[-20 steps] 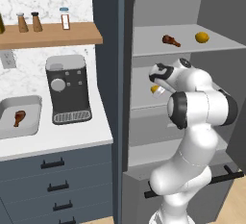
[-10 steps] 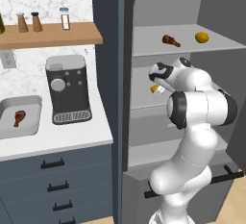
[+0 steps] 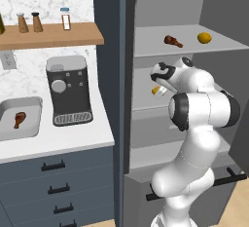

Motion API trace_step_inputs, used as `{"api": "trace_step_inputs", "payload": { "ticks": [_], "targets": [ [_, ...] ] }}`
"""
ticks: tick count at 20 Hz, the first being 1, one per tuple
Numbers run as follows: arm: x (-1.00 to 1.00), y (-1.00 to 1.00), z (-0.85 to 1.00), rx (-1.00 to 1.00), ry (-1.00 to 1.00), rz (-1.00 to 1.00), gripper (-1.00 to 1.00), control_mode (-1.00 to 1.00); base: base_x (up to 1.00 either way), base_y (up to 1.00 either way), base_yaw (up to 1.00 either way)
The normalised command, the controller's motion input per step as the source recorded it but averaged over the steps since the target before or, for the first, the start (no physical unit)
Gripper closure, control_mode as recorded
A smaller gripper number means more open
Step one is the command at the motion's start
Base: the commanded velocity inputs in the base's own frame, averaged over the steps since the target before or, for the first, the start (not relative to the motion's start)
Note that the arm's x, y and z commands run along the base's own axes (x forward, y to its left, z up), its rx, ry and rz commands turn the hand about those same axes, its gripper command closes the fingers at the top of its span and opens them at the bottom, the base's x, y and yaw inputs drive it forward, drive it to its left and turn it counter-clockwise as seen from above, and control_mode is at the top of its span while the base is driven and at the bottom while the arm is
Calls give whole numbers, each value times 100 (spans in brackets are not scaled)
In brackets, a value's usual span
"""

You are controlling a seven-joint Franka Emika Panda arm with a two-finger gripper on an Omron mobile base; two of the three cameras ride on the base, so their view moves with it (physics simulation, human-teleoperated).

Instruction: Place one lemon and one chicken drumstick in each tupperware on the nearby counter, to pack two identical lunches.

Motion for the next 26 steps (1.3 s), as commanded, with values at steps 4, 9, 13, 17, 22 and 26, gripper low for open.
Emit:
{"api": "trace_step_inputs", "payload": {
  "ticks": [4, 9, 13, 17, 22, 26],
  "targets": [
    [0, 0, 0, 0, 0, 0, 100, -100, 0, 0, 0],
    [-1, 0, -5, 0, 0, 0, 100, -100, 0, 0, 0],
    [-71, -19, 4, 0, -5, -13, 100, -100, 0, 0, 0],
    [-98, -32, 24, 3, -14, -19, 100, -100, 0, 0, 0],
    [-66, -38, 78, 3, -5, -17, 100, -100, 0, 0, 0],
    [-44, -24, 99, 3, -1, -20, 100, -100, 0, 0, 0]
  ]
}}
